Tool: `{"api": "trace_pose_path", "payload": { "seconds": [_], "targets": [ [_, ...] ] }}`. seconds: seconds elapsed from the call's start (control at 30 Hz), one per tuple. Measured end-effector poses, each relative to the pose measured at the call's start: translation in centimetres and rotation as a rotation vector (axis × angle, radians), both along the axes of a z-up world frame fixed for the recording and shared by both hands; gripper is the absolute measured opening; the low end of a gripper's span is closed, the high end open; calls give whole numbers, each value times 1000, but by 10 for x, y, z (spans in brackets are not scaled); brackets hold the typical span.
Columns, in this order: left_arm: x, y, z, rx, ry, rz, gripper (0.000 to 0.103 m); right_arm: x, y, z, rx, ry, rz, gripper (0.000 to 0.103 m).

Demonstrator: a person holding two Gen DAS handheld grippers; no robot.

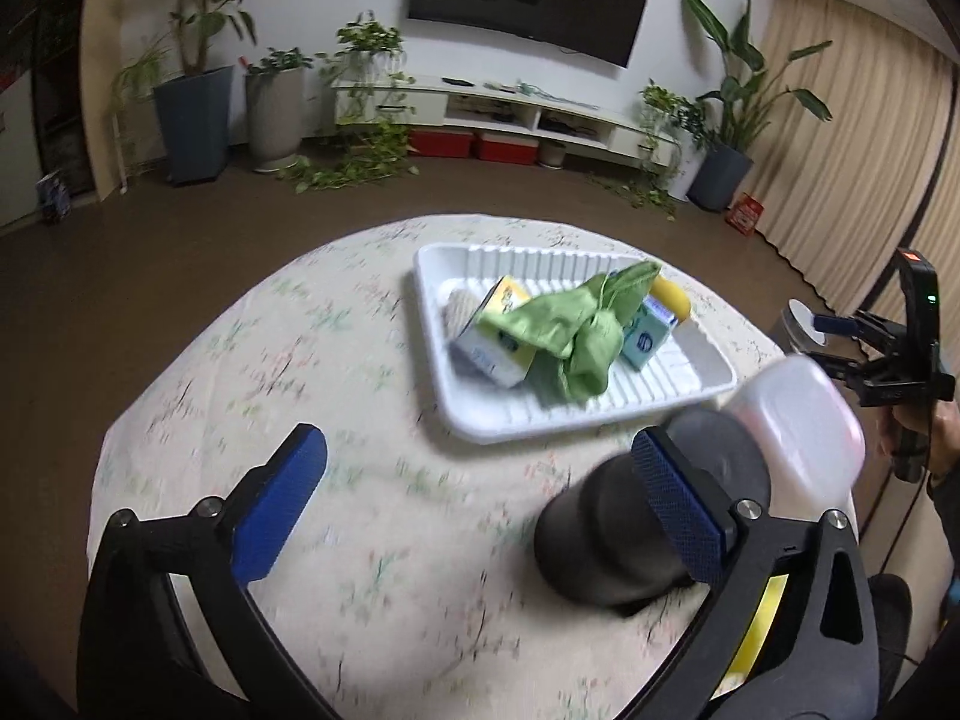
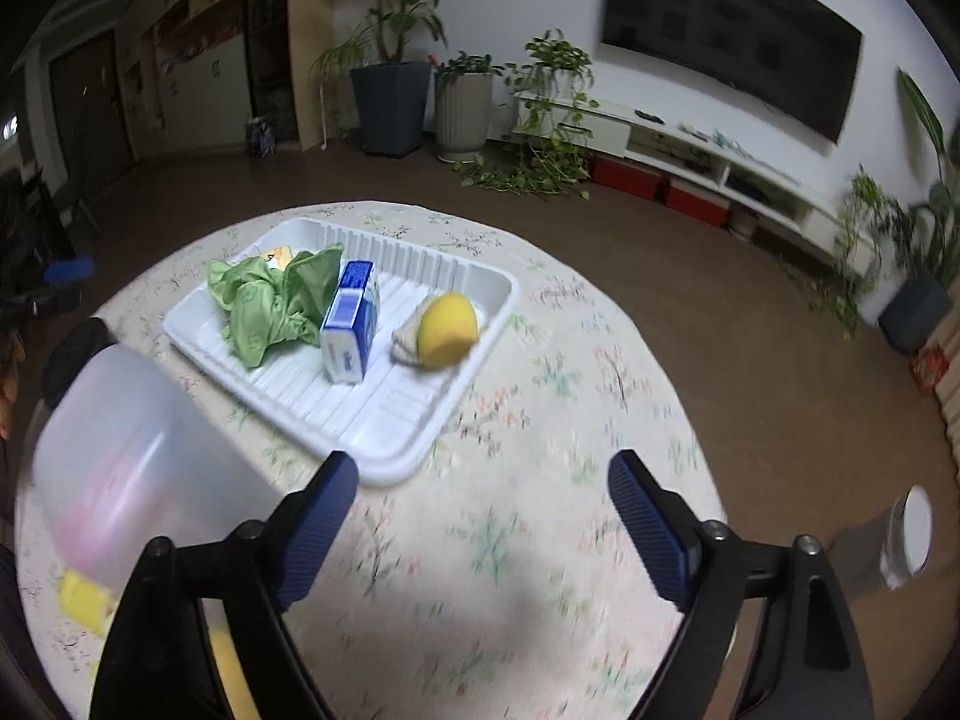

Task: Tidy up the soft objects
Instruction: 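Move both grippers back toward the yellow sponges on the table, then grasp a yellow rectangular sponge with the left gripper while the right grasps the other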

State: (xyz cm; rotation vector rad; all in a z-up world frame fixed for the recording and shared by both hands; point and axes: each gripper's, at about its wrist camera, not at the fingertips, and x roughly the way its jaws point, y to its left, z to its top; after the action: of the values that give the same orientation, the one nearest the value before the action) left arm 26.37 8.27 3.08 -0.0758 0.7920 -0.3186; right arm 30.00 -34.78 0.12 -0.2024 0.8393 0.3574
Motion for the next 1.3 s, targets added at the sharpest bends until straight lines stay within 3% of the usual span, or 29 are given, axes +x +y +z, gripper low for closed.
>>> {"api": "trace_pose_path", "payload": {
  "seconds": [0.13,0.47,0.8,0.97,1.3],
  "targets": [
    [-35,-2,-6,39,-8,10,103,-32,-9,-5,36,10,-13,103],
    [-119,-36,-22,41,-11,-37,103,-132,-1,-36,137,93,-53,103],
    [-167,-81,-35,17,-6,-101,103,-217,39,-60,202,130,-48,103],
    [-170,-106,-43,22,12,-137,103,-245,71,-69,230,130,-23,103],
    [-145,-131,-53,57,37,-142,103,-245,101,-79,205,113,-67,103]
  ]
}}
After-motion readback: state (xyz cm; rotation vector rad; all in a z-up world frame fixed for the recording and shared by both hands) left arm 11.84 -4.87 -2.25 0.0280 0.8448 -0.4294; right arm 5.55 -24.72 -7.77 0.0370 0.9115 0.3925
